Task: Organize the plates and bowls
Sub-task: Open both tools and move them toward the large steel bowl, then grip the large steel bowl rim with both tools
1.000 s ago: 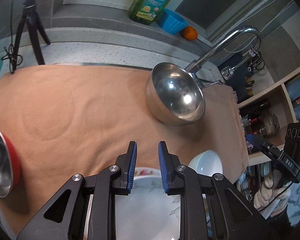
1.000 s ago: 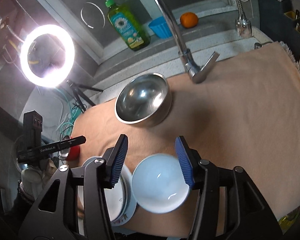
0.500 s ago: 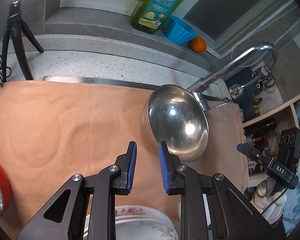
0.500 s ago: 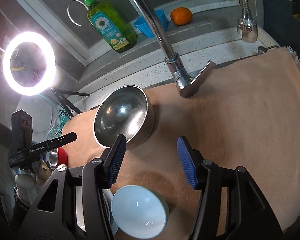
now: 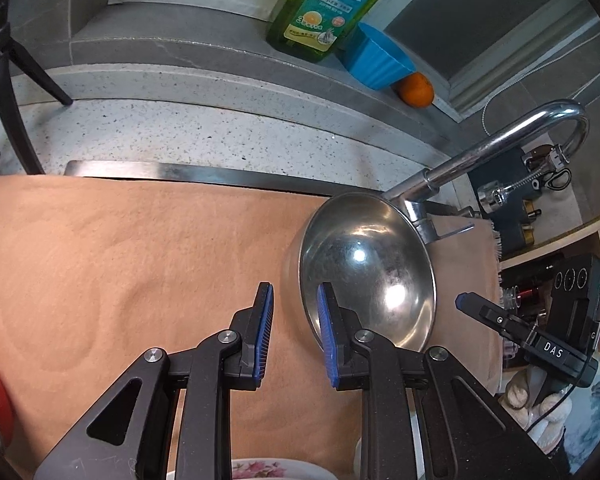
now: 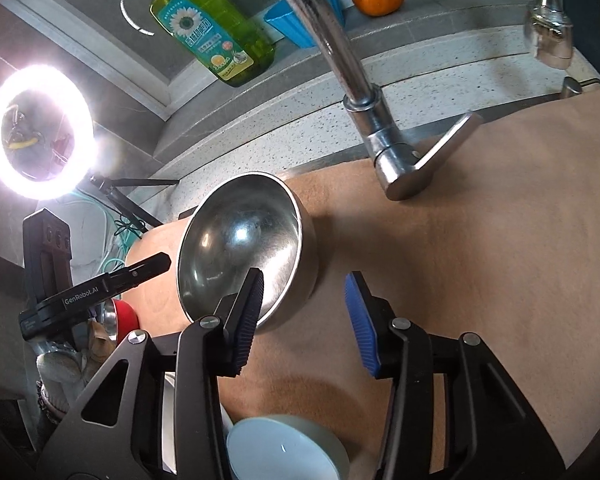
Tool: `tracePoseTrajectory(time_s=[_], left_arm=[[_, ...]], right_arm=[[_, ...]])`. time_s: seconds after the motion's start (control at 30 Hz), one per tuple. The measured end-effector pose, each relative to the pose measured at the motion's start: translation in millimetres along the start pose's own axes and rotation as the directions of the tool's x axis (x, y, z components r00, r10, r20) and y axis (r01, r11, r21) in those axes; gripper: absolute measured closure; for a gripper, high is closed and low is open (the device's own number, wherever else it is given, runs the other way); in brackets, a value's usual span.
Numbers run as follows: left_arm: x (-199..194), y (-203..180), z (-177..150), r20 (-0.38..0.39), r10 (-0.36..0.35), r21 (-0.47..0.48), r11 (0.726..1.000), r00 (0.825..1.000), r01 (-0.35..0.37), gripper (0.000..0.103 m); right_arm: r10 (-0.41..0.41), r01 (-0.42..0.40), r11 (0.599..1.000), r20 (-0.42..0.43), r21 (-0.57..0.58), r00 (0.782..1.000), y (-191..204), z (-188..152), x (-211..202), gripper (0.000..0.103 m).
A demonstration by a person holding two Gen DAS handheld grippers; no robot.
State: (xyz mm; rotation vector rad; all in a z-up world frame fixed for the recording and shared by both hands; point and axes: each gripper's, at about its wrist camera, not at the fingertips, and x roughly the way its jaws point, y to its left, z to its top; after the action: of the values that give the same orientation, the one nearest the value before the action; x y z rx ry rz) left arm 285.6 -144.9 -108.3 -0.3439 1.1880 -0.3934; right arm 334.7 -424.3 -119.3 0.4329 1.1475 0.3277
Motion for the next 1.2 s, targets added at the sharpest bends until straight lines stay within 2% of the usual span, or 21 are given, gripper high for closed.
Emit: tracePoseTrajectory(time_s=[0.2, 0.3, 0.4, 0.63, 0.83, 1.2], left_arm=[[6.7, 5.9, 4.3, -0.013, 0.001, -0.013, 1.0, 1.0, -0.001, 0.082], [8.3, 6.9, 6.1, -0.016, -0.001, -0.009, 1.0, 1.0, 0.001, 0.082], [10.4, 5.9, 6.2, -0.022, -0.002, 0.0, 1.0, 1.0, 0.002, 0.082], [16.6, 3.5, 8.2, -0.034, -0.002, 0.018, 1.0, 0.999, 0.002, 0.083], [20.3, -0.5, 7.7, -0.046, -0.008, 0.039, 0.999, 0.999, 0.01, 0.09], [20.8, -2.0, 8.2, -0.064, -0.009, 0.051, 0.999, 0.998, 0.012, 0.09]], right_arm=[[0.007, -0.006, 1.0, -0.025, 0.007, 1.0, 1.4, 6.9, 17.0, 0.064], [0.004, -0.004, 1.0, -0.039, 0.01, 0.999, 1.4, 8.7, 24.2, 0.071], [0.001, 0.0, 1.0, -0.049, 0.022, 0.999, -1.4, 8.9, 28.9, 0.072], [-0.003, 0.004, 1.0, -0.068, 0.018, 0.998, 0.2, 8.9, 38.8, 0.086], [-0.004, 0.005, 1.0, -0.069, 0.016, 0.998, 1.1, 10.6, 43.4, 0.089], [-0.013, 0.014, 1.0, -0.068, 0.011, 0.998, 3.3, 11.9, 43.0, 0.089]])
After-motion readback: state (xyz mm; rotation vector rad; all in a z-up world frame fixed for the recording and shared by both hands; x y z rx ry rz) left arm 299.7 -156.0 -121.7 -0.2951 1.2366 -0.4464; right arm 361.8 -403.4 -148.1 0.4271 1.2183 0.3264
